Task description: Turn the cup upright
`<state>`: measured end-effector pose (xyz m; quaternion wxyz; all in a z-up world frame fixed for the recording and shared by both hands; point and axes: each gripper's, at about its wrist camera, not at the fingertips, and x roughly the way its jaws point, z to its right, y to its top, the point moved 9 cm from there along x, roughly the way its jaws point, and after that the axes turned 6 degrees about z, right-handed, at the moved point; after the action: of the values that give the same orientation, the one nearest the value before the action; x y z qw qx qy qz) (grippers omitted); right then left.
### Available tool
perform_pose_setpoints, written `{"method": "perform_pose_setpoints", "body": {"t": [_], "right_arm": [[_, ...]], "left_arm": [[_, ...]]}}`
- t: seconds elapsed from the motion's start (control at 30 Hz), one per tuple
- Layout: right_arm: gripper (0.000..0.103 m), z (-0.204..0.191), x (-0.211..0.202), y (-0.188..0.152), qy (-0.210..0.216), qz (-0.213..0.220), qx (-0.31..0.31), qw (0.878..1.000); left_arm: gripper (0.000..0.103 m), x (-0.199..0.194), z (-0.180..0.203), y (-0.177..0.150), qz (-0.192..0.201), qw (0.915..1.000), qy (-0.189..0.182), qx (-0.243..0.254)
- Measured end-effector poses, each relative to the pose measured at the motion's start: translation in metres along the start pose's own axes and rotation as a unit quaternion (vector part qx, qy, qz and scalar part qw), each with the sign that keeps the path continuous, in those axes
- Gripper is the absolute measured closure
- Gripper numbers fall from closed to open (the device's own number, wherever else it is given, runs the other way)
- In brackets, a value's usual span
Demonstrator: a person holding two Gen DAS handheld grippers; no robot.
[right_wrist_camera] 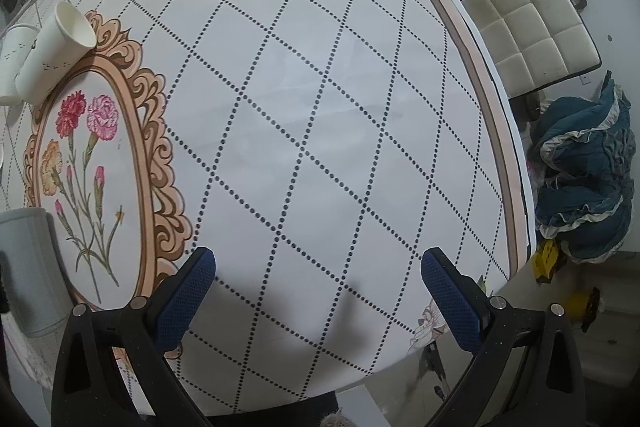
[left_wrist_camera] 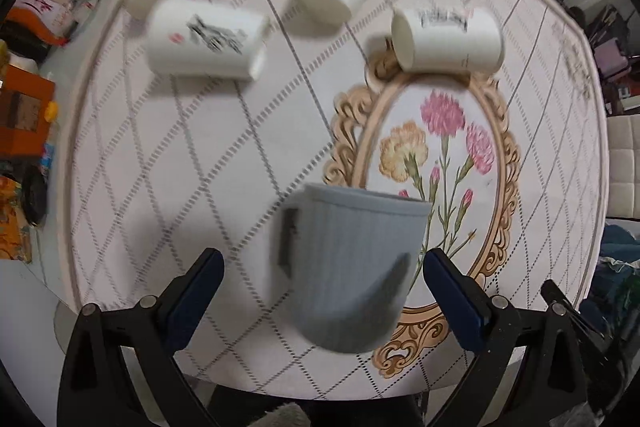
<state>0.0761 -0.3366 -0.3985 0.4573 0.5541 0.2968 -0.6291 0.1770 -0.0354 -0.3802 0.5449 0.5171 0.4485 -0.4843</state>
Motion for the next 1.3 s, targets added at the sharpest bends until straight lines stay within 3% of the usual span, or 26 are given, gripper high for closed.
{"method": "perform_pose_setpoints", "body": {"t": [0.23,0.43,0.73,0.93,1.3], "right_arm": [[0.000,-0.034,-0.018,-0.007,0.025,0.006,-0.013,1.000],[0.000,-0.102,-0.048,-0.012,0.076,0.008,-0.052,0.996],[0.000,-0.207,-0.082,-0.019,0.128,0.004,-0.130,0.983],[0.001,-0.235,-0.066,-0.026,0.134,-0.033,-0.152,0.979],[0.022,-0.268,-0.042,-0.037,0.159,-0.090,-0.164,0.969]], "left_arm": [[0.001,-0.040,-0.057,0.002,0.081,0.9918,0.091,0.038],[0.001,-0.026,-0.110,-0.016,0.080,0.9881,0.129,0.027],[0.001,-0.007,-0.150,-0.031,0.067,0.9898,0.126,-0.003],[0.001,0.004,-0.162,-0.035,0.063,0.9908,0.120,-0.006],[0.000,0.020,-0.172,-0.043,0.052,0.9935,0.099,-0.021]]}}
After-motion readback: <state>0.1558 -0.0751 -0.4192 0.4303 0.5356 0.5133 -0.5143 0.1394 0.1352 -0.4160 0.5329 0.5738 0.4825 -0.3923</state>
